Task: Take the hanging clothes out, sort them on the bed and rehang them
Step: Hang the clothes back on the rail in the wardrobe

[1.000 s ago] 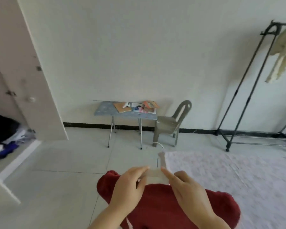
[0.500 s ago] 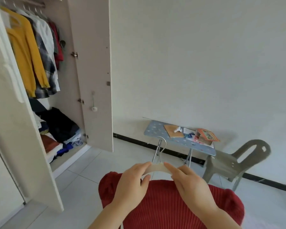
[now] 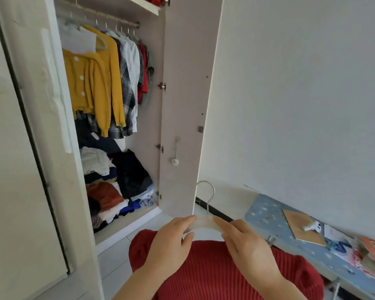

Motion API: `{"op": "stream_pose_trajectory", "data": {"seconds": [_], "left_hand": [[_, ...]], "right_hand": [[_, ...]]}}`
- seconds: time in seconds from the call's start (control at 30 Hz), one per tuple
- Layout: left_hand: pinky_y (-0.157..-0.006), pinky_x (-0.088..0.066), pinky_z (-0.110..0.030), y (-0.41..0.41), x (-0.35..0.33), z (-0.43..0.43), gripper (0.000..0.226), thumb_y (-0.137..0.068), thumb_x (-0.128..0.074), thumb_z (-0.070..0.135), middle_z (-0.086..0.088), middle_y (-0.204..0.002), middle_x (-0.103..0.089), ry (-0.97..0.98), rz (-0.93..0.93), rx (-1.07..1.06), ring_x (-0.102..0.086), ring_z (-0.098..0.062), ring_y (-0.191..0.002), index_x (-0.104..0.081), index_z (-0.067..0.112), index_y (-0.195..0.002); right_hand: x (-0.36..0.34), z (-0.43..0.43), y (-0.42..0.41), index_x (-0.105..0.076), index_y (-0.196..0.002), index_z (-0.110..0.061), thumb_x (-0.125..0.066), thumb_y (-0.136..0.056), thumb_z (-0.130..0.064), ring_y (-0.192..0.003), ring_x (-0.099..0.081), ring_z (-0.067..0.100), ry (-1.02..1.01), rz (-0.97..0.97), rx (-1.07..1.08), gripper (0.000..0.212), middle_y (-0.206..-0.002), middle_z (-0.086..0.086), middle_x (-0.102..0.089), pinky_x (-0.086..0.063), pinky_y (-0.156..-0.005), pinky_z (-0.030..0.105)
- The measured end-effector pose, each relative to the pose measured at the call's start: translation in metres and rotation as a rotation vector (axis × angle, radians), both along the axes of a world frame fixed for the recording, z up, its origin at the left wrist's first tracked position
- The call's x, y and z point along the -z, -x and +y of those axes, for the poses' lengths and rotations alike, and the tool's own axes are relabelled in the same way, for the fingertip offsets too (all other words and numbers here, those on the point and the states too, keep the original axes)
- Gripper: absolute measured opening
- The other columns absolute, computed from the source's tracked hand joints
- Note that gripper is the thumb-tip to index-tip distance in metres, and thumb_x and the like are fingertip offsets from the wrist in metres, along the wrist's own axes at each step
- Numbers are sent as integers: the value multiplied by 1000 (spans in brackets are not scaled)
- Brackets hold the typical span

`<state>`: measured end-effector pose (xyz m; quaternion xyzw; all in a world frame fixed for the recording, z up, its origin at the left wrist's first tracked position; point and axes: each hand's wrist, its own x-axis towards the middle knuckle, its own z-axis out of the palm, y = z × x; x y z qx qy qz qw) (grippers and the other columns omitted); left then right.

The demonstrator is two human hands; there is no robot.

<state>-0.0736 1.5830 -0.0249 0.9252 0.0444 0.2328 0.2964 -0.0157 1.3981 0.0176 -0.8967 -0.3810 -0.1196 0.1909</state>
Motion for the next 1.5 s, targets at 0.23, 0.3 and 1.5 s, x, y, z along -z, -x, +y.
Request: {"op": "stream_pose_trajectory", "data": {"seconds": [0.23,0.3,1.5], "left_hand": [[-77,-25,8,-104,-16,68,45,-92,-49,31,21,-125,-49,-4,23,-187,-39,23,-90,-37,39,-136],[-77,-26,7,-126,-16,92,46,-93,-49,31,20,-124,-49,-8,31,-228,-38,21,-88,-37,39,-136],[-97,-30,-15,-391,-142,637,48,-91,-55,24,5,-133,-47,-144,-178,-932,-45,-8,-119,-41,25,-137]], "right_hand": [[-22,82,-134,-36,-139,-35,-47,-95,-18,-86,-61,12,-20,-10,-182,48,-115,-4,-56,-53,-73,27],[-24,109,-164,-42,-137,-31,-48,-95,-17,-83,-62,15,-17,-3,-217,45,-111,-3,-59,-53,-71,29],[-139,739,-517,-31,-137,-37,-35,-98,-26,-89,-61,15,-72,-326,-772,40,-119,-9,-49,-52,-70,31]]}}
